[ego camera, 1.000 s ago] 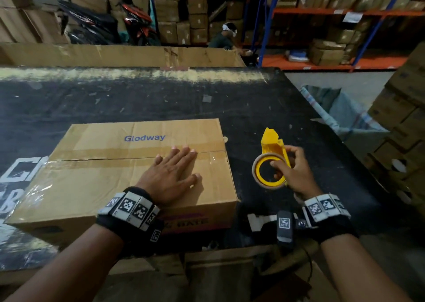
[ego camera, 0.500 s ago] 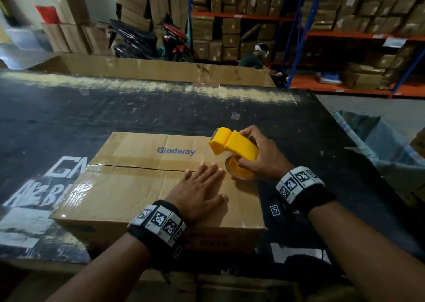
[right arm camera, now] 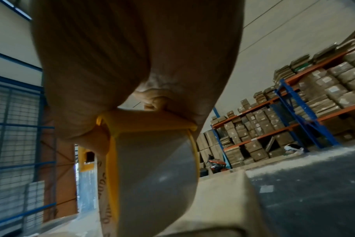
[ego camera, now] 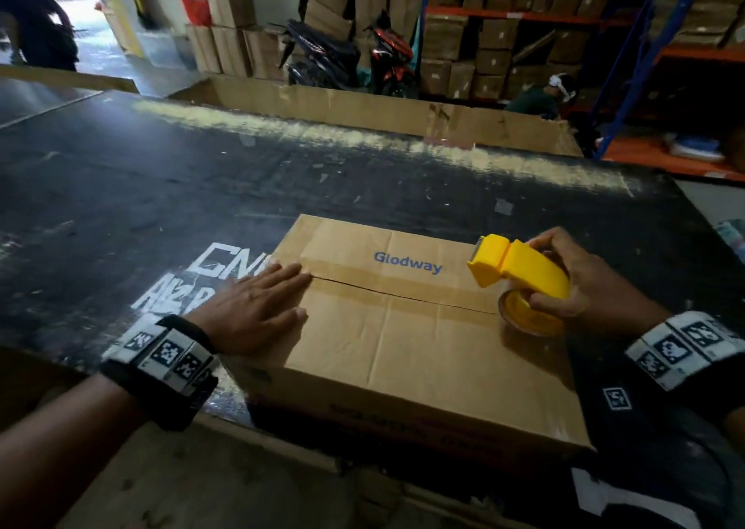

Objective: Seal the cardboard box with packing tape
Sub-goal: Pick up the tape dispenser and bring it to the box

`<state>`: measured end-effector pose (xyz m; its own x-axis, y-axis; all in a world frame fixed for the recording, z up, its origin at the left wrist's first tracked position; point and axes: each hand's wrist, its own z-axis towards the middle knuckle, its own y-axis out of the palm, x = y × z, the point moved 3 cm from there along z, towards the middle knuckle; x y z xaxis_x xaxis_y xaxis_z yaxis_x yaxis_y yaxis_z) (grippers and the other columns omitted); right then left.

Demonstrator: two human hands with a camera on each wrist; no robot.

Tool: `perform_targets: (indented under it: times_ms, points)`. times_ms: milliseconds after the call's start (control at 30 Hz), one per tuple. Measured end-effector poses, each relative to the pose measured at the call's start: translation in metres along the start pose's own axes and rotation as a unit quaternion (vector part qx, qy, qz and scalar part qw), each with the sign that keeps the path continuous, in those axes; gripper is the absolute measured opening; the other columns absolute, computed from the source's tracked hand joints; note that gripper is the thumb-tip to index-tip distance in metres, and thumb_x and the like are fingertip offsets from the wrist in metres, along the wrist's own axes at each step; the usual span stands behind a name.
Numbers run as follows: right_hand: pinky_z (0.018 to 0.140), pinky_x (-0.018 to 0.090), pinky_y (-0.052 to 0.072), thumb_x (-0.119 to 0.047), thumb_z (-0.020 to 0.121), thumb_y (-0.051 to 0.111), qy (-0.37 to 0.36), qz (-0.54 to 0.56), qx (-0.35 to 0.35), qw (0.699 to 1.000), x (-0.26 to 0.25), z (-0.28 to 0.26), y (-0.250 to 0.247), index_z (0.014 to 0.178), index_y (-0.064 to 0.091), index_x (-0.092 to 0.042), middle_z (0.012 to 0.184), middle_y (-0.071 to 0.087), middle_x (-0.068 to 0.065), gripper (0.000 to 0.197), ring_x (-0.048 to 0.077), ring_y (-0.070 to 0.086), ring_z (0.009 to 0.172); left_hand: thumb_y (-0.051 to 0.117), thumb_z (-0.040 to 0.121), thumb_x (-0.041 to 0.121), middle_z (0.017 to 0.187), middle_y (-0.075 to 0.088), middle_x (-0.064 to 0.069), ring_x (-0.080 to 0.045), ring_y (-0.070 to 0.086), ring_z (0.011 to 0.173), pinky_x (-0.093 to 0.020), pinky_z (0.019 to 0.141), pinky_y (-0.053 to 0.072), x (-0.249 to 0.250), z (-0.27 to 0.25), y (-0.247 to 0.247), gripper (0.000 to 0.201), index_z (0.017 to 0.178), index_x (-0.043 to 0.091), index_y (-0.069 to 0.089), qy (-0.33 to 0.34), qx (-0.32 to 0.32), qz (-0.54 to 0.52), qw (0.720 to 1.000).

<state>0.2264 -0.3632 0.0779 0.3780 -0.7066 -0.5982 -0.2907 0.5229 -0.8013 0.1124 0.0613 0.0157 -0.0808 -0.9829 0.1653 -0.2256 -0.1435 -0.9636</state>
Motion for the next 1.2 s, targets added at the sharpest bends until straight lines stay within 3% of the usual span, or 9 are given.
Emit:
perform_targets:
  times_ms: [100,267,533,700,800,900,1000,1100,1200]
  points:
    - [0.075,0.024,0.046,-0.016,0.074,0.082,-0.04,0.02,-0.008,0.999,-0.043,0.023,0.01,0.121,0.042,-0.03,0.112,0.052,-0.019,0.063,0.008,0.056,0.106,0.005,0.077,0.09,0.171,0.005,0.013,-0.016,0.004,0.159,-0.04,0.128,0.012,-0.007,0.002,0.001,0.097,0.161,0.042,0.008,0.014,0.005,-0.003,1.0]
    - [0.075,0.039,0.055,-0.026,0.076,0.08,-0.134,0.02,-0.026,0.99,-0.139,0.078,0.06,0.123,0.041,-0.027,0.11,0.061,-0.006,0.061,0.011,0.063,0.097,0.035,0.091,0.075,0.166,0.025,0.02,-0.012,0.026,0.149,-0.04,0.121,0.029,-0.022,0.006,-0.011,0.073,0.157,0.046,0.022,0.056,0.031,-0.027,0.998]
    - [0.074,0.046,0.057,-0.031,0.074,0.078,-0.141,0.01,-0.057,0.988,-0.205,0.136,0.144,0.122,0.036,-0.029,0.11,0.063,0.001,0.064,0.018,0.065,0.091,0.057,0.094,0.057,0.159,0.037,0.021,0.0,0.032,0.142,-0.027,0.119,0.028,-0.058,0.007,-0.007,0.064,0.152,0.039,0.039,0.125,0.032,-0.164,0.978]
    - [0.076,0.036,0.056,-0.04,0.071,0.078,-0.113,-0.009,-0.058,0.992,-0.199,0.137,0.157,0.123,0.032,-0.037,0.12,0.057,-0.003,0.07,0.015,0.061,0.1,0.063,0.098,0.01,0.123,0.071,0.012,-0.002,0.063,0.123,-0.023,0.102,0.052,-0.096,0.015,-0.011,0.033,0.128,0.021,0.059,0.07,0.131,-0.503,0.852]
    - [0.079,0.036,0.056,-0.043,0.068,0.076,-0.108,-0.017,-0.061,0.992,-0.197,0.136,0.156,0.122,0.03,-0.039,0.122,0.056,-0.003,0.071,0.016,0.06,0.103,0.058,0.1,0.006,0.113,0.077,-0.004,-0.019,0.074,0.107,-0.027,0.087,0.059,-0.099,0.026,-0.027,0.032,0.131,0.011,0.058,0.039,0.145,-0.597,0.788]
    - [0.082,0.039,0.056,-0.039,0.07,0.078,-0.103,-0.018,-0.063,0.993,-0.196,0.136,0.157,0.124,0.03,-0.036,0.124,0.055,-0.002,0.072,0.018,0.059,0.106,0.057,0.1,0.006,0.094,0.076,-0.006,-0.019,0.077,0.084,-0.024,0.075,0.06,-0.094,0.034,-0.039,0.03,0.13,0.005,0.06,0.024,0.102,-0.688,0.718]
    - [0.083,0.041,0.056,-0.041,0.069,0.077,-0.104,-0.024,-0.062,0.992,-0.197,0.135,0.157,0.126,0.031,-0.033,0.123,0.055,-0.003,0.073,0.017,0.059,0.105,0.06,0.098,0.006,0.091,0.076,-0.01,-0.018,0.072,0.081,-0.028,0.08,0.063,-0.09,0.038,-0.045,0.029,0.128,0.006,0.063,0.031,0.076,-0.713,0.696]
    - [0.084,0.037,0.054,-0.046,0.068,0.076,-0.101,-0.028,-0.069,0.992,-0.197,0.135,0.158,0.126,0.029,-0.035,0.125,0.051,-0.005,0.075,0.018,0.057,0.108,0.064,0.095,0.004,0.103,0.072,-0.032,-0.025,0.071,0.088,-0.032,0.085,0.061,-0.09,0.039,-0.045,0.03,0.125,0.006,0.066,0.028,0.072,-0.718,0.692]
    - [0.083,0.036,0.054,-0.057,0.065,0.071,-0.099,-0.033,-0.073,0.992,-0.197,0.135,0.159,0.126,0.028,-0.038,0.126,0.05,-0.006,0.077,0.018,0.057,0.109,0.065,0.095,0.007,0.097,0.075,-0.027,-0.023,0.072,0.083,-0.03,0.08,0.061,-0.091,0.041,-0.047,0.025,0.12,0.005,0.068,0.02,0.071,-0.729,0.681]
